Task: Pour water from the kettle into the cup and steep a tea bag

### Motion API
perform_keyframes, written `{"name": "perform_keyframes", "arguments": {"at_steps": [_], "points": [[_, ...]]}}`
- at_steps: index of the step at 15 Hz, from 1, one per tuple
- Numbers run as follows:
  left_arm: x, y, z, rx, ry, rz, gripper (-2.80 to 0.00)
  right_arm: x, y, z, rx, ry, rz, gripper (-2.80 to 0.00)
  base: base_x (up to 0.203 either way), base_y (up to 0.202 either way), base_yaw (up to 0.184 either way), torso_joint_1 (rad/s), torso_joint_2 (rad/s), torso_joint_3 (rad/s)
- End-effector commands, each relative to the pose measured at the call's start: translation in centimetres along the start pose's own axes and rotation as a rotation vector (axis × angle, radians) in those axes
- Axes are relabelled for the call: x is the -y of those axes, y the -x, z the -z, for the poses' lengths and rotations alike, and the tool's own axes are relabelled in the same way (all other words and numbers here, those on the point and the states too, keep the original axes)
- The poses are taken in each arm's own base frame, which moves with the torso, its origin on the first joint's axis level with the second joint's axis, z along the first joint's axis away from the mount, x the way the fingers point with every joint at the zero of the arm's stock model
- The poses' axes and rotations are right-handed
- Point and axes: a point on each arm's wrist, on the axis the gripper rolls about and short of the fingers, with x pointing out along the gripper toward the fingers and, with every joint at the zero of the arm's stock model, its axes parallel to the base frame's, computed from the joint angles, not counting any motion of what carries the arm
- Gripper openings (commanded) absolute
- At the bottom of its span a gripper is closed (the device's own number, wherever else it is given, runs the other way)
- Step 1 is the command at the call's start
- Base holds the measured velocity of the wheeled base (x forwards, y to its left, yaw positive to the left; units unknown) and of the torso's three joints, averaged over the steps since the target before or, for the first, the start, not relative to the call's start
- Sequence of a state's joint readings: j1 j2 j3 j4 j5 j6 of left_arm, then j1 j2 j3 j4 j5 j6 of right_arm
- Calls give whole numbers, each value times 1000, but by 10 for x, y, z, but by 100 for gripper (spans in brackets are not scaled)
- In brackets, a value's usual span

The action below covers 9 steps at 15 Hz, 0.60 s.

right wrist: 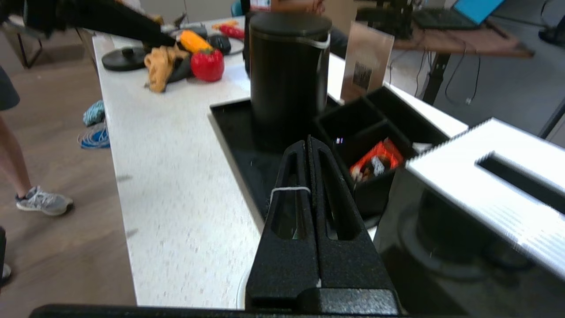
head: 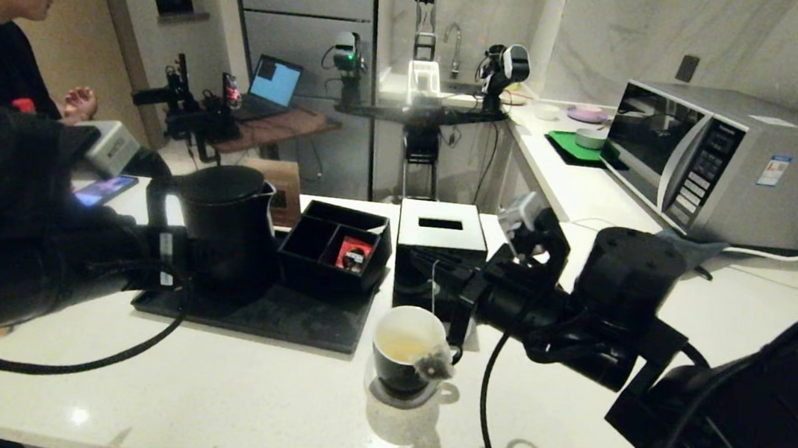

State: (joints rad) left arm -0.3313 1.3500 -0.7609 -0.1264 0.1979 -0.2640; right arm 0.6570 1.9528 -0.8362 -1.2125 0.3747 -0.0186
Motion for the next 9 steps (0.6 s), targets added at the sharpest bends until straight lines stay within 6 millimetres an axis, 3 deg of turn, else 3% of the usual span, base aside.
{"name": "perform_keyframes", "arguments": {"at_steps": [1,5,9], "points": [[0,-1,0,-1,0,-2,0,3,-6,-10,36,14,-2,-280,0,0,0,0,0,0],[0,0,0,0,1,-2,0,6,-14,-24,56,22,-1,-280,0,0,0,0,0,0],[0,0,1,-2,2,-1,0,6,-17,-11,25,11,-5,-280,0,0,0,0,0,0]]}}
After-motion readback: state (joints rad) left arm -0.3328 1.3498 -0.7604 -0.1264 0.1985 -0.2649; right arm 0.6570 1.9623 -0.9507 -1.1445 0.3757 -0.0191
